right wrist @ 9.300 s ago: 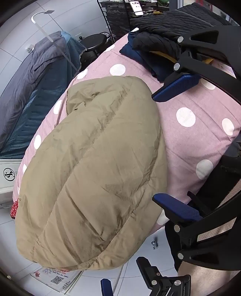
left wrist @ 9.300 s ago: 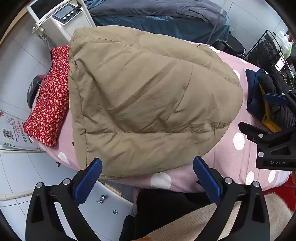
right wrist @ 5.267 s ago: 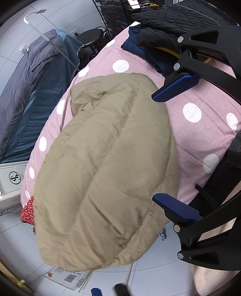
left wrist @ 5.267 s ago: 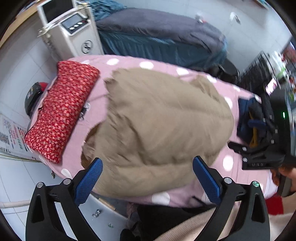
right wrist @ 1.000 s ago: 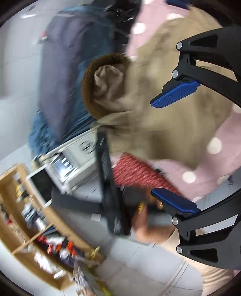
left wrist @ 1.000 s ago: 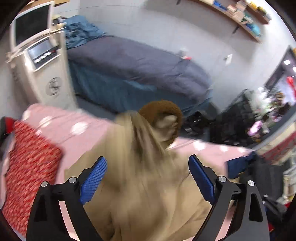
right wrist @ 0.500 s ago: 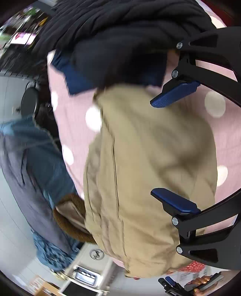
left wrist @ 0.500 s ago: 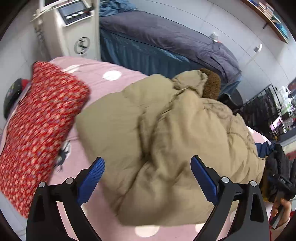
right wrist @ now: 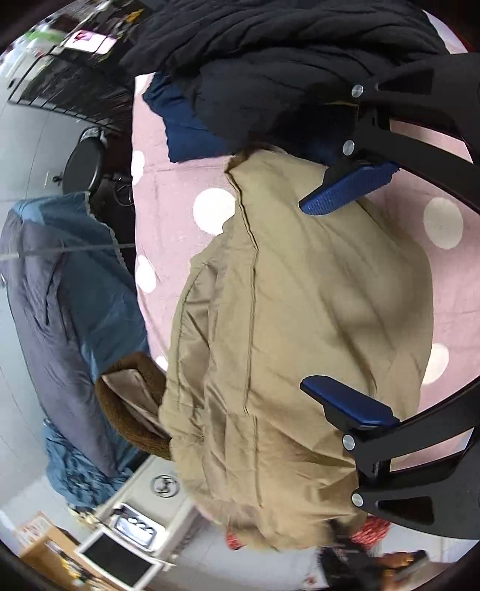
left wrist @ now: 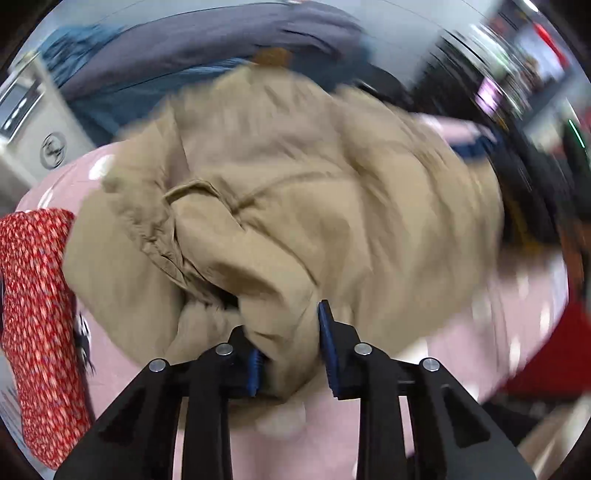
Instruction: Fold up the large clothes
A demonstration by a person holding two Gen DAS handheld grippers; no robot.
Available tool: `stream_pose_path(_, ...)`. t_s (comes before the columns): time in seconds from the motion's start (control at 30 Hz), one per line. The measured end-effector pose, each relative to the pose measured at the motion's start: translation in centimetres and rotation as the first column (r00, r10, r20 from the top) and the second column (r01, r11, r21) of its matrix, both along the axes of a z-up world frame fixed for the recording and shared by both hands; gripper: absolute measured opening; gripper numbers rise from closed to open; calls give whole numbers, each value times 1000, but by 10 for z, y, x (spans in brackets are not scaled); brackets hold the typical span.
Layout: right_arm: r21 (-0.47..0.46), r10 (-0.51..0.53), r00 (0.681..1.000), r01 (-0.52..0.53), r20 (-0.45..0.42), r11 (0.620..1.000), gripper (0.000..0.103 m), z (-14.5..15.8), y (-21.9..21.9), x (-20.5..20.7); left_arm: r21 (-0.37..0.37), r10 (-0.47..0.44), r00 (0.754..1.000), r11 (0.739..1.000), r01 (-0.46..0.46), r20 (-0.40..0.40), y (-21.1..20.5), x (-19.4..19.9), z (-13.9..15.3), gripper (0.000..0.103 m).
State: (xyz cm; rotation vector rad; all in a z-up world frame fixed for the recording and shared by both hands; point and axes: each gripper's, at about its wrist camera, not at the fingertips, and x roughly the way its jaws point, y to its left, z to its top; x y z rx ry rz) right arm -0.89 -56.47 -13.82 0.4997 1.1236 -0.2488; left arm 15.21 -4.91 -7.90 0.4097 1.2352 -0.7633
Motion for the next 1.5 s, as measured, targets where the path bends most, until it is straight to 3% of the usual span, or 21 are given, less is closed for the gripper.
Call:
stream_pose_path(0.07, -12, 23, 1000, -23, -20, 1000, 88, -6, 1, 3, 1, -8, 998, 1000, 8, -64, 24, -39, -14, 23)
stream_pose_path(0.17, 1, 29, 999, -29, -44, 1000, 88, -15, -2, 7, -7, 90, 977, 996, -93, -191, 62, -70, -40, 23)
stream_pose_path(0.23, 4, 32, 999, -32, -44, 999, 88, -15, -3, 11, 29, 161, 957, 987, -159, -240, 86, -93, -60, 23)
stream_pose_path(0.37, -38, 0, 999, -2, -41, 999, 88, -15, -5, 12, 132, 264, 932, 962, -237, -248, 110, -118, -86, 23)
stream_pose_path(0.5, 6, -73, 997, 73, -24, 997, 88, -20, -12, 5, 165, 345, 898, 936, -310, -274, 130, -129, -104, 23)
stream_pose_path(0.67, -3, -56, 998, 56, 32, 998, 88, 2, 1, -13, 236, 344, 902, 929, -286, -260, 149, -135, -113, 23)
stream_pose_path(0.9, -199, -17, 997, 32, 75, 980, 92, 55, 10, -41, 321, 342, 906, 912, -255, -250, 172, -133, -118, 23)
stream_pose_path(0.97, -157, 4, 1000, -2, 15, 988, 94, 43, 7, -42, 342, 337, 909, 907, -245, -245, 168, -125, -117, 23)
stream_pose_path(1.07, 42, 56, 994, -52, -90, 998, 88, 7, 13, -51, 382, 327, 914, 897, -220, -240, 166, -123, -120, 23)
stream_pose_path(1.13, 101, 142, 983, -130, -120, 986, 44, -10, 30, -67, 436, 326, 918, 876, -205, -225, 165, -124, -123, 23)
stream_pose_path(1.23, 85, 229, 947, -215, -225, 973, 26, -34, 55, -103, 460, 348, 909, 862, -214, -230, 178, -127, -126, 23)
stream_pose_path(1.4, 141, 254, 873, -215, -417, 967, 24, -75, 65, -178, 473, 431, 870, 834, -284, -238, 207, -126, -128, 23)
stream_pose_path(1.47, 147, 238, 846, -191, -477, 971, 32, -87, 63, -199, 462, 466, 853, 826, -323, -235, 219, -122, -124, 30)
stream_pose_path(1.5, 161, 228, 837, -169, -498, 972, 41, -91, 60, -208, 453, 481, 846, 823, -344, -232, 217, -118, -122, 38)
